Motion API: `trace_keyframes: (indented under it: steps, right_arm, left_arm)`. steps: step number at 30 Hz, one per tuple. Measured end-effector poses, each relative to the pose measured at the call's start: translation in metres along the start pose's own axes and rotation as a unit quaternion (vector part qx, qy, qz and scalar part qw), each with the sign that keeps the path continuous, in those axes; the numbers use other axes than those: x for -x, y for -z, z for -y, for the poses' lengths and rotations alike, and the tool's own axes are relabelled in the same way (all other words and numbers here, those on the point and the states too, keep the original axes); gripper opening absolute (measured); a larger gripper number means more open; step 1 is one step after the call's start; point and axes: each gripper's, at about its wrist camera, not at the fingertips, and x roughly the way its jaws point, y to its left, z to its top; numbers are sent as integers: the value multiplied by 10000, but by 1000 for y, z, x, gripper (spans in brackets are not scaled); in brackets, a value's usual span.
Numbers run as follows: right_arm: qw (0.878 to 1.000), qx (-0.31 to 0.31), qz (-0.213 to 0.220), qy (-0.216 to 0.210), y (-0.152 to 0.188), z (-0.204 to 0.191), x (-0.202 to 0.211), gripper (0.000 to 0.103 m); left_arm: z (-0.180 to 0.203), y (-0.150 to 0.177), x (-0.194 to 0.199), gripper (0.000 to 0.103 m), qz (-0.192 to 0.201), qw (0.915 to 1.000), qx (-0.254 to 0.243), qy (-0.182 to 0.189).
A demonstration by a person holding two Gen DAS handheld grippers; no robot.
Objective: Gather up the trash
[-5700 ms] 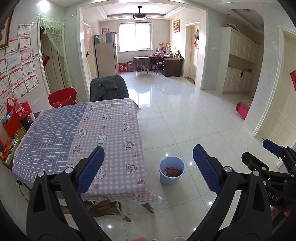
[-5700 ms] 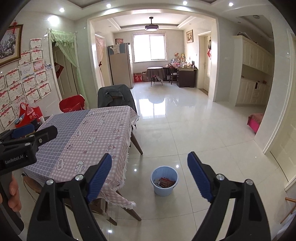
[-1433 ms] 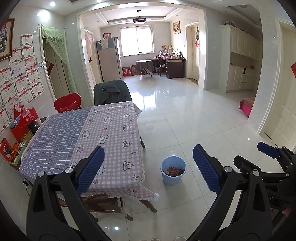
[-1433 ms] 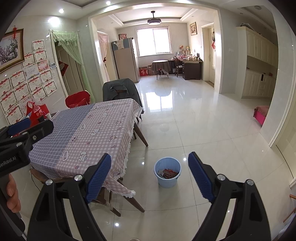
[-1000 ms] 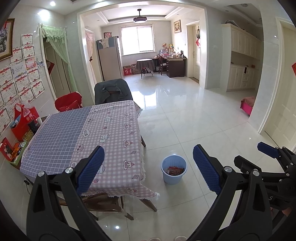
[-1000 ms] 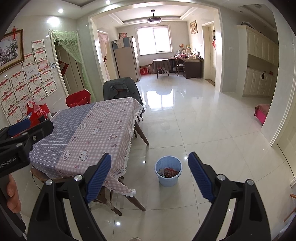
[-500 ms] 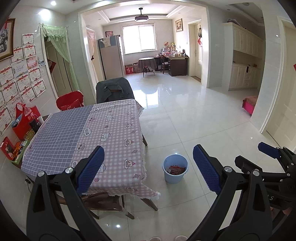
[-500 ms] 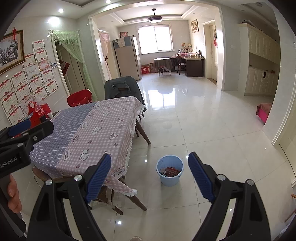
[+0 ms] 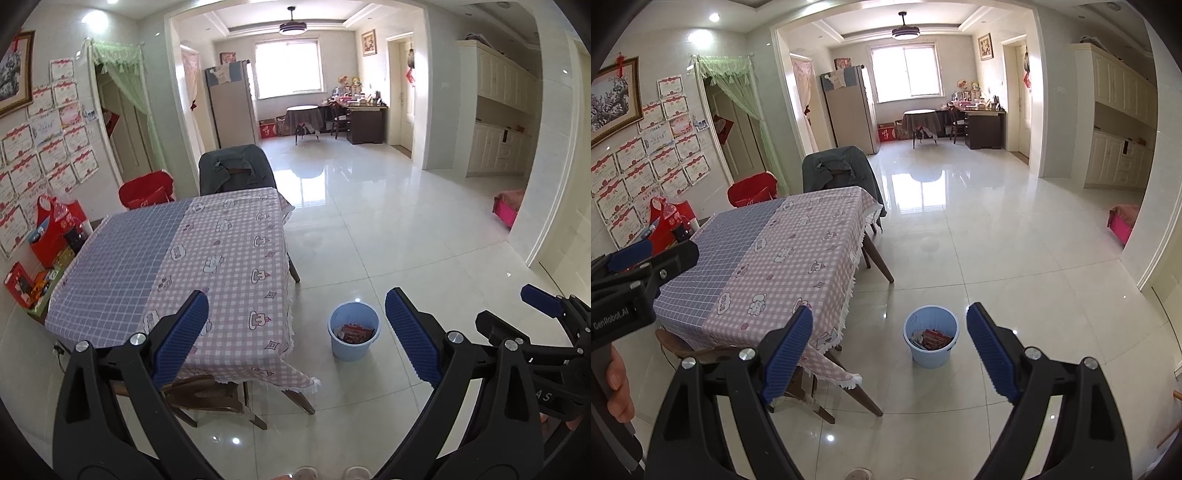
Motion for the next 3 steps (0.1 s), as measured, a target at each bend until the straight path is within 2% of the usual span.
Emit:
trace_keyframes:
  steps: [3]
  right_arm:
    - [10000, 27, -48, 0, -1, 6, -5, 84]
  left_arm:
    - [4, 2, -6, 94, -74, 9999, 78, -53]
